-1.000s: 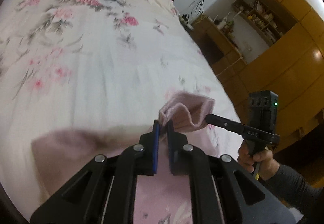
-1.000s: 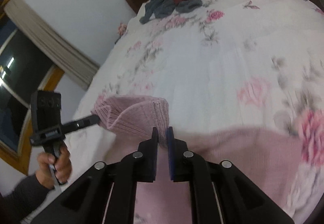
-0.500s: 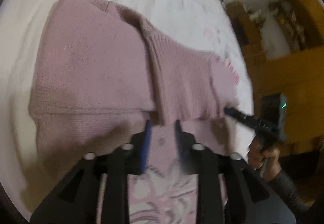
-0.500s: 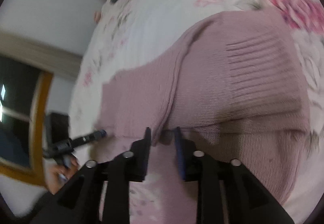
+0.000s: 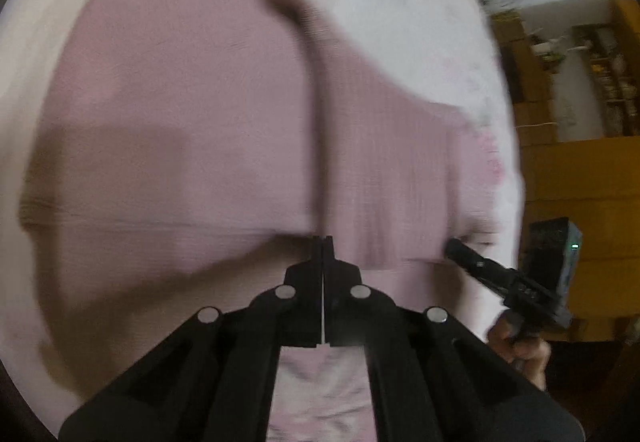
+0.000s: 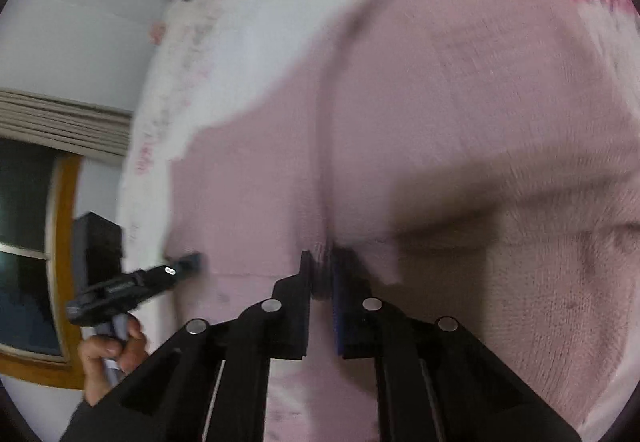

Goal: Fold small clothes

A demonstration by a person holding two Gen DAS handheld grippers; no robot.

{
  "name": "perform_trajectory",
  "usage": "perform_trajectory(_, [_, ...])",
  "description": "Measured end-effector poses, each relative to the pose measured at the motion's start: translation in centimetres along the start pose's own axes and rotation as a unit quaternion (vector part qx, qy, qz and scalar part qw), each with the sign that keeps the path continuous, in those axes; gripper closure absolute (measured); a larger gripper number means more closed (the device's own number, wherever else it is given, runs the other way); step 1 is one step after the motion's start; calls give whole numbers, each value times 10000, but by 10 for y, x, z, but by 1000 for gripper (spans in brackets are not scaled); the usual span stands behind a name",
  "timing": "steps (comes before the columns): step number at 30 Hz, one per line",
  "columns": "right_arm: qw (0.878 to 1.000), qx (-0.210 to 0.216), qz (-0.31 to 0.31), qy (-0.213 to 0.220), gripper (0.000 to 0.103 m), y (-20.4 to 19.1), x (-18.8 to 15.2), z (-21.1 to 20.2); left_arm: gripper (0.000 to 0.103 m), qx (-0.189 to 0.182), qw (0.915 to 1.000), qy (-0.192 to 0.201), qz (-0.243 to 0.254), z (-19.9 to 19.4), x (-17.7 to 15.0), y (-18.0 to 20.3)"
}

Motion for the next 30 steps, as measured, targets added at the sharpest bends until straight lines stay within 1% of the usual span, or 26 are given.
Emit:
perform_trajectory(1, [10000,9,-69,-16,94,0,-3,1,103,13,10000,-38,-21,0,-2,-6])
perform_trajectory(2, [9999,78,-132,15,92,-4,-3,-1,103,-117,9999,-19,10,-5,-4,-5])
perform_trajectory(3, [9997,194,-157,33,88,-8,-3,-5,103,-234,9997,39,105,-12,-5,0])
perform_trajectory(4, [9992,334,-194,66,86,-14,-3,-11,103,-371,9986,193,337,-25,-5,9])
perform_trajectory(5, [9989,376,-242,141,84,-19,-1,-19,103,-468,9972,310,492,-35,-4,18])
perform_trajectory(6, [9985,346,-344,253,84,-22,2,-26,103,-691,9945,458,638,-47,-2,29])
perform_trajectory(7, [9975,355,-440,422,84,-27,9,-35,99,-885,9924,512,688,-52,-2,37])
perform_trajectory(8, [9968,443,-405,531,84,-29,15,-40,95,-1143,9893,521,738,-54,0,47])
perform_trajectory(9, [9965,500,-347,575,84,-30,19,-41,92,-1402,9861,465,762,-53,1,57])
perform_trajectory(11, [9953,774,-215,542,84,-32,26,-34,81,-1734,9816,269,749,-37,2,72])
perform_trajectory(12, [9948,909,-181,411,84,-34,25,-24,81,-1771,9814,189,713,-28,2,74])
perform_trajectory(13, [9947,969,-149,302,84,-34,23,-16,81,-1759,9823,24,637,-12,2,72])
perform_trajectory(14, [9954,931,-120,196,84,-29,21,-8,81,-1648,9844,-41,620,-1,1,71])
perform_trajectory(15, [9964,830,-82,123,91,-20,18,1,81,-1255,9900,-95,629,15,3,59])
perform_trajectory(16, [9966,822,-39,71,98,-11,16,4,86,-1087,9922,-163,586,26,4,50])
perform_trajectory(17, [9967,807,-18,68,103,-3,16,4,100,-1043,9928,-210,558,31,3,43])
perform_trajectory(20, [9953,959,76,136,103,2,14,-3,98,-1114,9921,-220,533,29,3,35])
perform_trajectory(21, [9946,1020,57,175,98,-2,12,-8,99,-1113,9917,-209,611,26,2,36])
perform_trajectory(23, [9936,1101,-119,202,92,-16,8,-12,93,-1101,9916,-198,648,24,-2,33])
perform_trajectory(24, [9950,969,-184,186,92,-14,5,-11,93,-1100,9919,-190,610,23,-2,31])
perform_trajectory(25, [9978,597,-231,158,95,-6,3,-5,92,-1088,9925,-178,535,20,-3,28])
perform_trajectory(26, [9988,410,-223,145,103,1,2,-2,85,-1058,9931,-157,479,16,-4,26])
perform_trajectory(27, [9988,424,-150,188,103,3,0,-5,78,-1014,9939,-86,424,6,-8,25])
perform_trajectory(28, [9985,495,-86,208,101,2,-3,-12,58,-989,9942,-3,430,-6,-12,23])
perform_trajectory(29, [9978,612,-35,239,91,-1,-7,-22,39,-939,9943,133,488,-19,-18,25])
perform_trajectory(30, [9971,699,-12,285,71,-2,-12,-31,32,-878,9940,276,595,-34,-25,24])
Point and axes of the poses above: each gripper's, at about its wrist camera, not at the fingertips, and z roughly the way its jaws point, y to its right, x to its top, the point moved 9 cm from there along z, roughly the way its jaws point, and after that the axes turned 3 degrees about x, right-handed, at the moved point
